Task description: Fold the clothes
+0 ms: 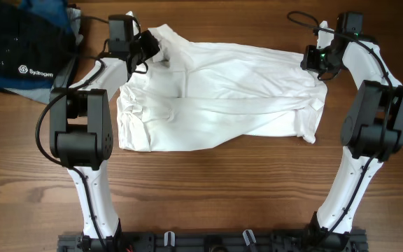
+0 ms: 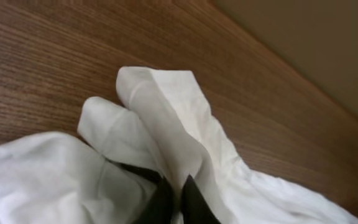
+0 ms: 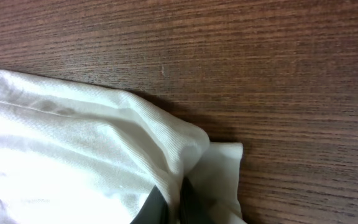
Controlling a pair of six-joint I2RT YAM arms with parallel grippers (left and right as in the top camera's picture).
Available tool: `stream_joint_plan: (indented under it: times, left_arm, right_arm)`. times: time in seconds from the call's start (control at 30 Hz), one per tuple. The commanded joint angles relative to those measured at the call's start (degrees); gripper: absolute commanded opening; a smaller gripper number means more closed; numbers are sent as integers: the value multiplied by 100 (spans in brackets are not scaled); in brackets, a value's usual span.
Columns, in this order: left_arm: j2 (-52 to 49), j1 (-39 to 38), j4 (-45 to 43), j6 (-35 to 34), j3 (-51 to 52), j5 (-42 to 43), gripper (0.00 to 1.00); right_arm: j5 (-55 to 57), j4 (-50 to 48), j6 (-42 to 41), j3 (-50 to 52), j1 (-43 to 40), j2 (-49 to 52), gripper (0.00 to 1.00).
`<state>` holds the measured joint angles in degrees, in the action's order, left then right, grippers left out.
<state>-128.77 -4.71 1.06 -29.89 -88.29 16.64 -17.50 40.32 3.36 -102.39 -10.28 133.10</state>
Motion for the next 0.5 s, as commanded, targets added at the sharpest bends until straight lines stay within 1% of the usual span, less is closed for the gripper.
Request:
stream_joint_plan:
  times: [0.0, 0.27, 0.47]
  left_arm:
    - [-72, -7, 50, -85, -142, 173, 4]
    - [-22, -92, 46, -59, -142, 179, 4]
    - [186, -120, 146, -9, -142, 179, 4]
  right_arm:
    - [101, -17, 114, -133, 9, 127, 4]
    - [96, -22, 48, -155, 9, 94, 4]
    - [98, -20, -2, -240, 9, -201, 4]
